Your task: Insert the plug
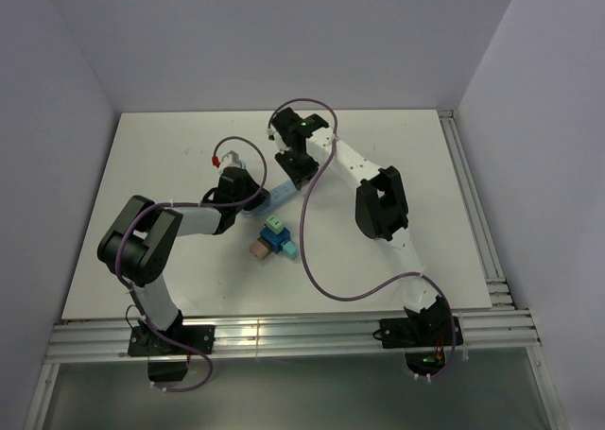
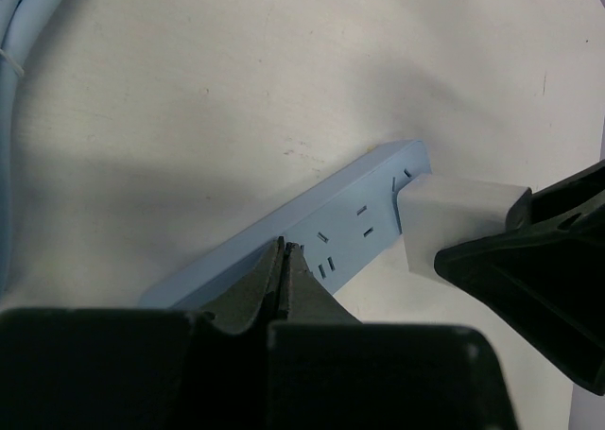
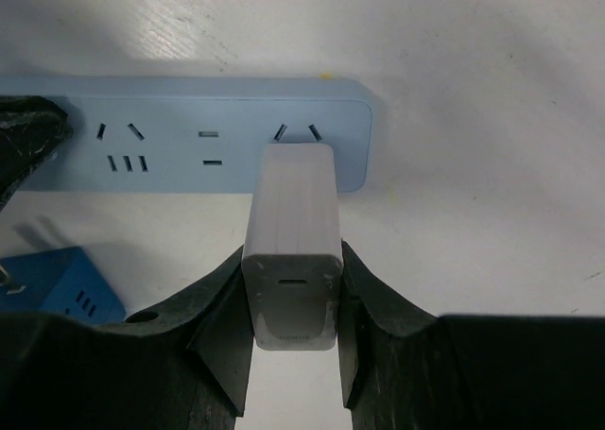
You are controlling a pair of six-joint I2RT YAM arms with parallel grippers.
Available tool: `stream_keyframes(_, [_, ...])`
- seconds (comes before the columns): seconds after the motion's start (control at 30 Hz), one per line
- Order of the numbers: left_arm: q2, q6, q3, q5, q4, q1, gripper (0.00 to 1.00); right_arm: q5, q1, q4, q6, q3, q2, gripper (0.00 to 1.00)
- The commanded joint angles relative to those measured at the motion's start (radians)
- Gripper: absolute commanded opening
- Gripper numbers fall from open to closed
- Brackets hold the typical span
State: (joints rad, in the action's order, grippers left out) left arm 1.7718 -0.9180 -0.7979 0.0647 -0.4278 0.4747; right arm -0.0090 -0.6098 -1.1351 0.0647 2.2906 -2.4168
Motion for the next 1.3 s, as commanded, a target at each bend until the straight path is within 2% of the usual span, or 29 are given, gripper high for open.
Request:
stream_keyframes(0.0, [0.037,0.034,0.016,-0.011,0.127,0.007,0.0,0.056,-0.019,0.078,-0.022,-0.035,-0.045,0.0])
stream_keyframes(0.3, [0.038,0.033,0.019,-0.011,0.126,0.007,0.0,0.057,-0.019,0.11,-0.062,-0.051,-0.139,0.0])
stream_keyframes(0.57, [0.037,0.036,0.02,-0.013,0.12,0.007,0.0,0.044,-0.021,0.051,-0.137,0.114,-0.238,0.0])
stream_keyframes(0.83, [0.025,0.034,0.028,-0.013,0.115,0.011,0.0,-0.013,-0.019,0.014,-0.126,0.176,-0.275,0.0])
stream_keyframes(1.07, [-0.02,0.024,0.074,-0.022,0.046,0.013,0.0,-0.005,-0.024,0.138,-0.144,0.038,-0.185,0.0])
stream_keyframes(1.27, [-0.061,0.044,0.08,0.001,0.063,0.01,0.0,0.007,-0.025,0.215,-0.158,-0.016,-0.091,0.16])
